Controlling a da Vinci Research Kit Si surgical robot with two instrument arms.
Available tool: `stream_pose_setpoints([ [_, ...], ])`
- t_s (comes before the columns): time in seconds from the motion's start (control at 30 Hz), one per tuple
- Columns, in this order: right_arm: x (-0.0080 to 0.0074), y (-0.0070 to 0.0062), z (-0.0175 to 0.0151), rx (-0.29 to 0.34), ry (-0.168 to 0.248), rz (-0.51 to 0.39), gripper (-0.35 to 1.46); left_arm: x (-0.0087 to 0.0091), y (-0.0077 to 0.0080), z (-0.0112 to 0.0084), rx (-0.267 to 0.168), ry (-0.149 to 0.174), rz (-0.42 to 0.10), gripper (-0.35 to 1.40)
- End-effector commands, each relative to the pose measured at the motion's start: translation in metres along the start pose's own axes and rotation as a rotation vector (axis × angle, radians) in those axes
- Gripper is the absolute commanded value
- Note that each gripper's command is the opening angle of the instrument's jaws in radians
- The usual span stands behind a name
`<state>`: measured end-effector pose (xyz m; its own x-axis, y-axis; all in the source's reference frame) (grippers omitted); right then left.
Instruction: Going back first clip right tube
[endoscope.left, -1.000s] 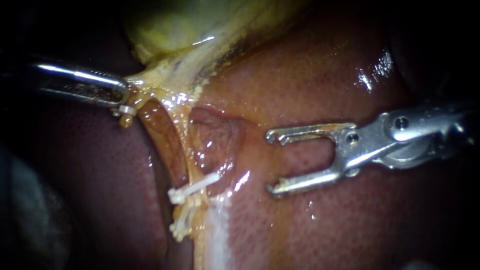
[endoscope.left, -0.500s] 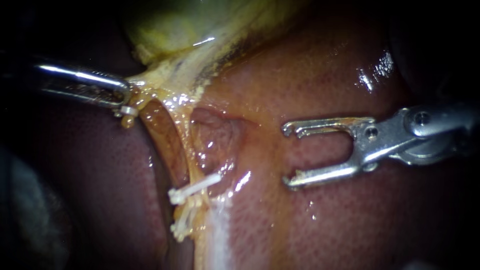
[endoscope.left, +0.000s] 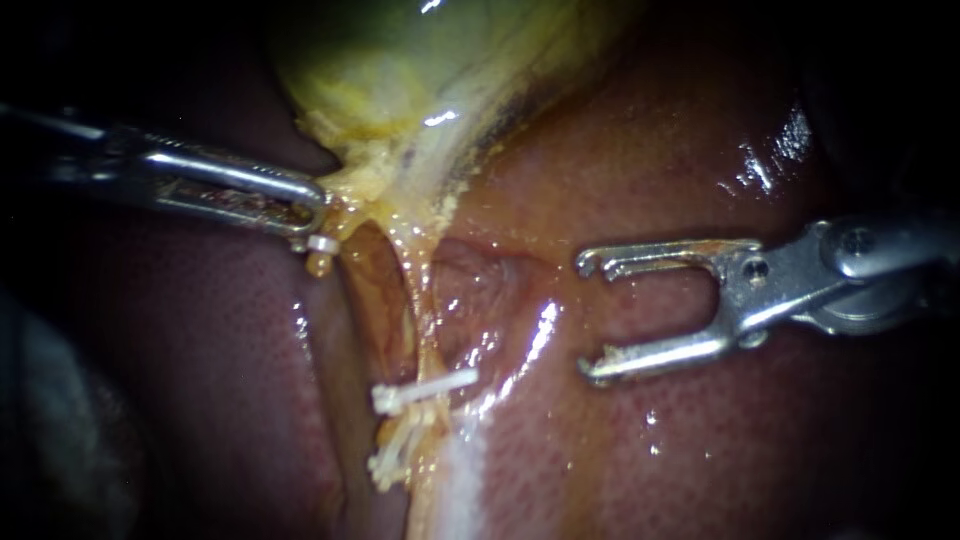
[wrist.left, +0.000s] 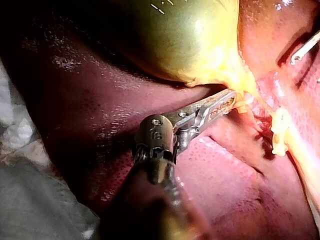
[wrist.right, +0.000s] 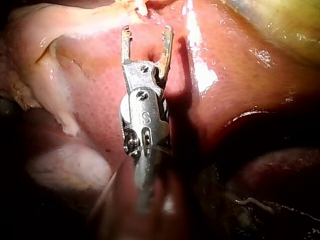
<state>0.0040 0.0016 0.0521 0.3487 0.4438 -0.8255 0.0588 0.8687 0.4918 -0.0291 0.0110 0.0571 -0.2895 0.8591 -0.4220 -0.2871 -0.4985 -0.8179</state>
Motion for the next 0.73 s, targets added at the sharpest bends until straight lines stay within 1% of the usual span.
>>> stream_pose_setpoints([
  [0.03, 0.0000, 0.0000, 0.0000, 0.000, 0.000, 0.000, 0.50, -0.0001, -0.0001, 0.0003, 0.000, 0.001, 0.001, -0.35],
  [0.17, -0.0001, 0.0000, -0.0002, 0.001, 0.000, 0.000, 0.50, -0.0002, -0.0002, 0.0010, -0.003, -0.001, 0.003, -0.35],
  [0.4, -0.0001, -0.0001, -0.0003, 0.002, 0.000, -0.001, 0.50, -0.0002, -0.0004, 0.0016, -0.002, 0.000, 0.004, -0.35],
  [0.73, -0.0001, -0.0002, -0.0004, 0.002, 0.000, -0.001, 0.50, -0.0003, -0.0005, 0.0018, -0.002, -0.004, 0.005, -0.35],
])
